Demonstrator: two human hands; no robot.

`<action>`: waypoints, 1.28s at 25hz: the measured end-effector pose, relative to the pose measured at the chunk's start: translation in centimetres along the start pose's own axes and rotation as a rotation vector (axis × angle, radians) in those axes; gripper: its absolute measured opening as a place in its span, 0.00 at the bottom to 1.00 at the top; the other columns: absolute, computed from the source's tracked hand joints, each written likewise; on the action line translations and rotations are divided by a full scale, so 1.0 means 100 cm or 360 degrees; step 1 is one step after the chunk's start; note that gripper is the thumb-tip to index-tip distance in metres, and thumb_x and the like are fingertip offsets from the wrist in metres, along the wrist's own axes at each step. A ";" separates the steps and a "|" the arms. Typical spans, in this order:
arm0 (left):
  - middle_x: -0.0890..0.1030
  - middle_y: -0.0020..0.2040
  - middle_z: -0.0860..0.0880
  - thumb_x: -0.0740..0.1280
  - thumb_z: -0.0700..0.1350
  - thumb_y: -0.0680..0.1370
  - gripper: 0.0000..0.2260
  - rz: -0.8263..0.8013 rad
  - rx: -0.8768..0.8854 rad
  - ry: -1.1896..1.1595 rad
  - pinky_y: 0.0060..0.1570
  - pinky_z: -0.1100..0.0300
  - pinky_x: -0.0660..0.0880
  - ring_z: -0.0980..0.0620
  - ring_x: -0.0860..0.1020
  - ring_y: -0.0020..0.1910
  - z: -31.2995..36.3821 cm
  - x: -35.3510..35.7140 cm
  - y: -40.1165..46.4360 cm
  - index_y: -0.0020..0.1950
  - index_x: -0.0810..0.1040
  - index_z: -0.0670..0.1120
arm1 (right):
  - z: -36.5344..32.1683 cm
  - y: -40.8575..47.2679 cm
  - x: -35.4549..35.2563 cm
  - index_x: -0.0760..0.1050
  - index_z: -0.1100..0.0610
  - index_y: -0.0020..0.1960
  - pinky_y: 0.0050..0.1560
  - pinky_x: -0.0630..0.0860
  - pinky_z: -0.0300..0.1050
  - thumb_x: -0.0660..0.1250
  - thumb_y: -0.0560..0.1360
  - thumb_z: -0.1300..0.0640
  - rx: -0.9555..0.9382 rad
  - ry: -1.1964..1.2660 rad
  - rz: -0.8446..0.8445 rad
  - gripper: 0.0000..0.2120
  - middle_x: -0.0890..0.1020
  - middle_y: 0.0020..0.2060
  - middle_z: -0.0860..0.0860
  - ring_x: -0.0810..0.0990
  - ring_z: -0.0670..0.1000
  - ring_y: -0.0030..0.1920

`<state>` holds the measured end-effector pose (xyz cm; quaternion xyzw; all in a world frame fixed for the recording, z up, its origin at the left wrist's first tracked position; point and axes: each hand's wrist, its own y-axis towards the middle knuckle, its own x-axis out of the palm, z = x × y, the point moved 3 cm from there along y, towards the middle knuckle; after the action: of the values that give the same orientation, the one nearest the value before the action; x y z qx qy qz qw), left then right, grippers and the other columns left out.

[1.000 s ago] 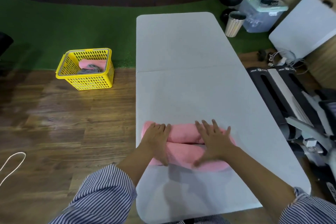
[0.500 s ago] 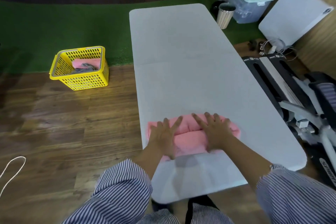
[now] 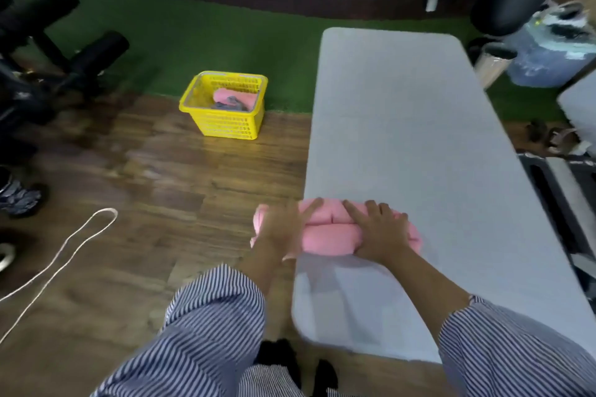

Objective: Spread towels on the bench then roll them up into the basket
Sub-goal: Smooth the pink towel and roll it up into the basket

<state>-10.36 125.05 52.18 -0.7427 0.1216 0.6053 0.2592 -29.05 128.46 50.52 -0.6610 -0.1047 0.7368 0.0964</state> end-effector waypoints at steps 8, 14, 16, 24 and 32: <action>0.69 0.64 0.43 0.70 0.57 0.68 0.47 0.0018 -0.0409 -0.0066 0.48 0.49 0.72 0.41 0.76 0.57 -0.169 0.028 -0.027 0.76 0.43 0.56 | -0.147 0.091 -0.051 0.45 0.40 0.72 0.56 0.66 0.60 0.68 0.64 0.44 -0.0424 -0.0006 0.0263 0.44 0.65 0.66 0.54 0.65 0.59 0.63; 0.69 0.64 0.43 0.71 0.58 0.67 0.47 0.0034 -0.0403 -0.0023 0.50 0.51 0.71 0.42 0.72 0.59 -0.323 0.050 0.002 0.77 0.45 0.51 | -0.260 0.188 -0.085 0.43 0.40 0.73 0.56 0.65 0.60 0.68 0.64 0.45 -0.0379 0.0057 0.0234 0.46 0.61 0.69 0.52 0.61 0.58 0.66; 0.69 0.64 0.43 0.71 0.58 0.67 0.47 0.0042 -0.0371 -0.0004 0.51 0.50 0.71 0.43 0.72 0.60 -0.367 0.051 0.014 0.77 0.45 0.51 | -0.290 0.216 -0.098 0.41 0.40 0.73 0.57 0.64 0.61 0.68 0.65 0.43 -0.0339 0.0070 0.0212 0.46 0.61 0.69 0.52 0.61 0.58 0.67; 0.69 0.64 0.43 0.70 0.58 0.67 0.46 -0.0043 -0.0184 -0.0017 0.55 0.50 0.72 0.43 0.72 0.59 -0.478 0.063 0.115 0.76 0.44 0.52 | -0.333 0.337 -0.120 0.40 0.41 0.73 0.56 0.65 0.59 0.68 0.65 0.41 -0.0215 0.0101 0.0133 0.47 0.61 0.69 0.52 0.62 0.58 0.66; 0.68 0.67 0.44 0.70 0.56 0.69 0.45 -0.0121 -0.0321 -0.0116 0.55 0.50 0.70 0.43 0.71 0.61 -0.601 0.041 0.292 0.77 0.47 0.50 | -0.337 0.569 -0.170 0.37 0.40 0.71 0.57 0.69 0.56 0.69 0.63 0.40 -0.0357 0.0166 0.0104 0.50 0.63 0.68 0.53 0.65 0.58 0.65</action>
<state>26.43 69.24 49.32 -0.7466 0.0223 0.6309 0.2099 6.10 70.03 47.17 -0.7080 -0.1598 0.6879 0.0030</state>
